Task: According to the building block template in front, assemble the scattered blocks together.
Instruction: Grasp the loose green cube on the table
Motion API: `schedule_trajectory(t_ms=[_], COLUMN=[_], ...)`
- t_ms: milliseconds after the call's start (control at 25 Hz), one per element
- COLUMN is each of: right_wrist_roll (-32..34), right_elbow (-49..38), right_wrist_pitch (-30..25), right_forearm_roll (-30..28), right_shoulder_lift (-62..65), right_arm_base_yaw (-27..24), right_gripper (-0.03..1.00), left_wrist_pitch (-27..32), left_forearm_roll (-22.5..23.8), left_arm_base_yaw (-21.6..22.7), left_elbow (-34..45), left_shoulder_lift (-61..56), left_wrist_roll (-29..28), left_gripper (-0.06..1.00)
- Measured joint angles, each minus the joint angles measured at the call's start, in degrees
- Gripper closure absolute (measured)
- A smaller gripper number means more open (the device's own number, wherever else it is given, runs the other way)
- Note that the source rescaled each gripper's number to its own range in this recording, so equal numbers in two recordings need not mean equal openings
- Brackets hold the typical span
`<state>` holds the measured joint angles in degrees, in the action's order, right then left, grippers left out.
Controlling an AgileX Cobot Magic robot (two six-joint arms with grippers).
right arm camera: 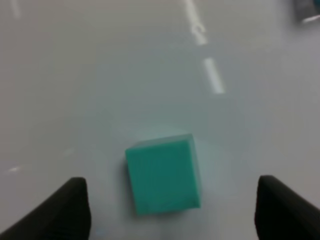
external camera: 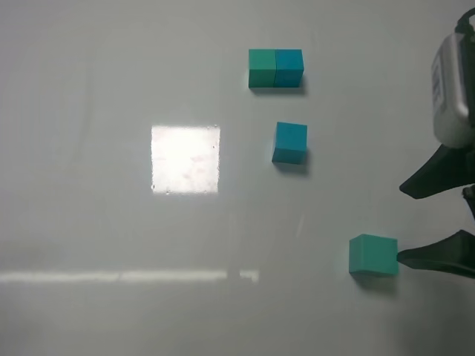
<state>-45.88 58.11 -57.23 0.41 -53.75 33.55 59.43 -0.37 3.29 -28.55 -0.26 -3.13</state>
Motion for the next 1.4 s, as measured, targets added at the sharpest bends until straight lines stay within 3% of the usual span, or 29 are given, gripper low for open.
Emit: schedule_trajectory(t_ms=[240,440,640,800,1160,1400], right_wrist_roll=[1.1,2.1,2.3,2.5,6.8,8.8], right_elbow=[-4.9,-4.9,-4.9,-5.2,-9.6,-10.0], right_wrist_pitch=[4.7,5.2,5.6,6.8,12.7,14.5], right_forearm_roll=[-1.3,-2.8,-3.2,-4.7,-9.5,-11.2], right_shoulder_lift=[-0.1,-3.1,-6.0,-6.8,-7.3,-7.4], right_arm_base_yaw=[1.1,1.1,1.1,1.1,1.1,1.1], right_gripper=[0.15,0.14,0.01,-0.02,-0.03,0.06], left_wrist_pitch=[0.0,0.0,0.0,0.0,0.0,0.0], left_forearm_roll=[0.0,0.0,0.0,0.0,0.0,0.0], left_arm_base_yaw=[0.0,0.0,0.0,0.0,0.0,0.0], left_elbow=[0.0,0.0,0.0,0.0,0.0,0.0], left_shoulder_lift=[0.0,0.0,0.0,0.0,0.0,0.0], left_wrist_roll=[0.0,0.0,0.0,0.0,0.0,0.0], left_gripper=[0.63,0.65,0.66,0.66,0.67,0.67])
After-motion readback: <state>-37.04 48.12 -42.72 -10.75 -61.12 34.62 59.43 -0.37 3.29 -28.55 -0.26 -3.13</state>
